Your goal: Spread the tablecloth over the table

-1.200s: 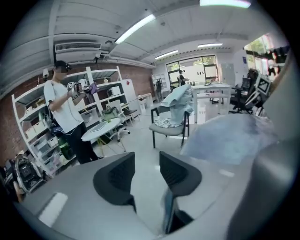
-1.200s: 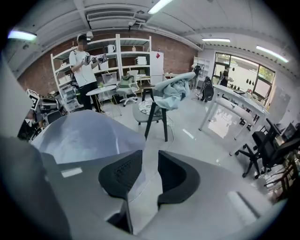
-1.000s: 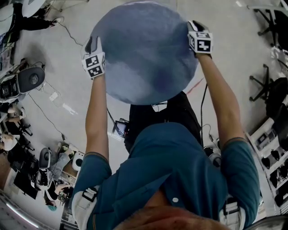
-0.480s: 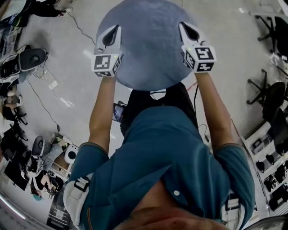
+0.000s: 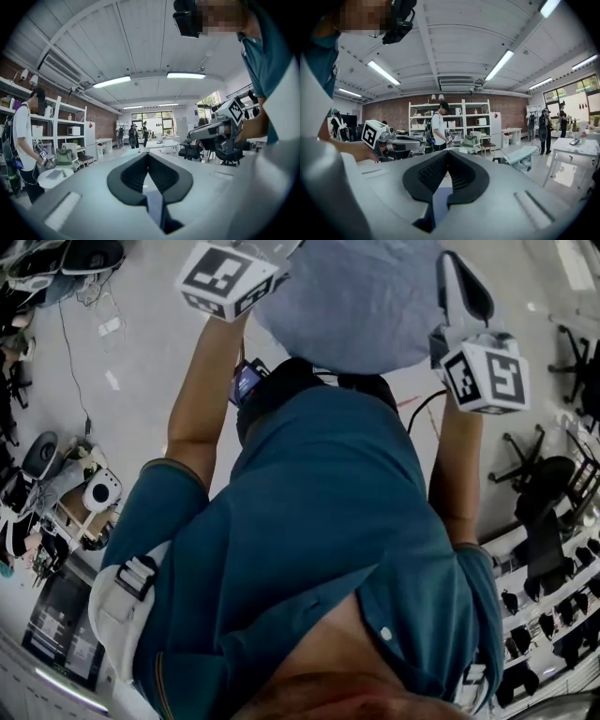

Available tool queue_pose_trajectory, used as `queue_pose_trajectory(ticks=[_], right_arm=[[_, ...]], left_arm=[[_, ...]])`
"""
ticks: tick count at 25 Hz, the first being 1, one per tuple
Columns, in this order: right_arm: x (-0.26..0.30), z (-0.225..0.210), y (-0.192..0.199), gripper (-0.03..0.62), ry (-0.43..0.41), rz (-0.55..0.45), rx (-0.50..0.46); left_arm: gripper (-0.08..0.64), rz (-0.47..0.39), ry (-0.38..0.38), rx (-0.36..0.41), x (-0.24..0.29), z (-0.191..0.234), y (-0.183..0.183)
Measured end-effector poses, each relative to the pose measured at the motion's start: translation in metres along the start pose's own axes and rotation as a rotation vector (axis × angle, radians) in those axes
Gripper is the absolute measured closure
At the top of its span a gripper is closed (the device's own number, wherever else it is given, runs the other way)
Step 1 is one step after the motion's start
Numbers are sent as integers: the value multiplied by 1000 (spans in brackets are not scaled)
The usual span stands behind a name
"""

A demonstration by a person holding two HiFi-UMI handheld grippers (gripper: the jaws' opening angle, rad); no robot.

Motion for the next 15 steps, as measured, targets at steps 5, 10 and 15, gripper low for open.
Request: queue_pose_trajectory(ticks=[5, 10, 15], right_arm=[[-14, 52, -36, 583, -53, -59, -55], [-16, 93, -52, 584, -93, -56, -120], [-35, 118, -65, 584, -108, -86, -154]], left_arm=[[560, -65, 19, 83, -48, 12, -50], [560, -102, 30, 164, -87, 19, -80], [560, -154, 36, 230, -116, 8, -107]])
Point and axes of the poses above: the fingertips, and each gripper's own axes: x forward along the fingers, z to its left, y out of its underside, the point moved 3 cm from there along -x, backward along the fingers, and after that the axes turned 14 degrees about x, right-handed, at the moved point
